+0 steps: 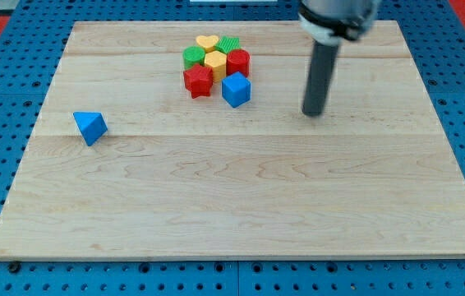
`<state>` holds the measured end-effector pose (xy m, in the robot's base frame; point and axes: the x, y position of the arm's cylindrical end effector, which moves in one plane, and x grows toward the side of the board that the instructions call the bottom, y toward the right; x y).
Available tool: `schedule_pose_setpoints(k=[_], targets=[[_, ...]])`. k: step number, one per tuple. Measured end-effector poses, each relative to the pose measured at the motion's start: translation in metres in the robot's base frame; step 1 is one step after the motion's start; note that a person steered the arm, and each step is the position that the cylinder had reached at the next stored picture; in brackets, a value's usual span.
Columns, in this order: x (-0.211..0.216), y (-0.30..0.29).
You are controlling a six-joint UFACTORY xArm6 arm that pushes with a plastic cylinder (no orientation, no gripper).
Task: Push the blue triangle into the group of blocks
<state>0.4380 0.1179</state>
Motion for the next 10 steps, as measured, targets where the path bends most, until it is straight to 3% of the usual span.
schedule_pose_setpoints(k=[1, 2, 3, 4, 5, 6, 7, 8, 10], targets=[[0.070, -0.110], [0.090, -0.255], [0.035, -0.352], [-0.005, -0.348], [0.031, -0.287], [0.029, -0.258], [0.029, -0.342], [0.010, -0.381], [0.001, -0.223]])
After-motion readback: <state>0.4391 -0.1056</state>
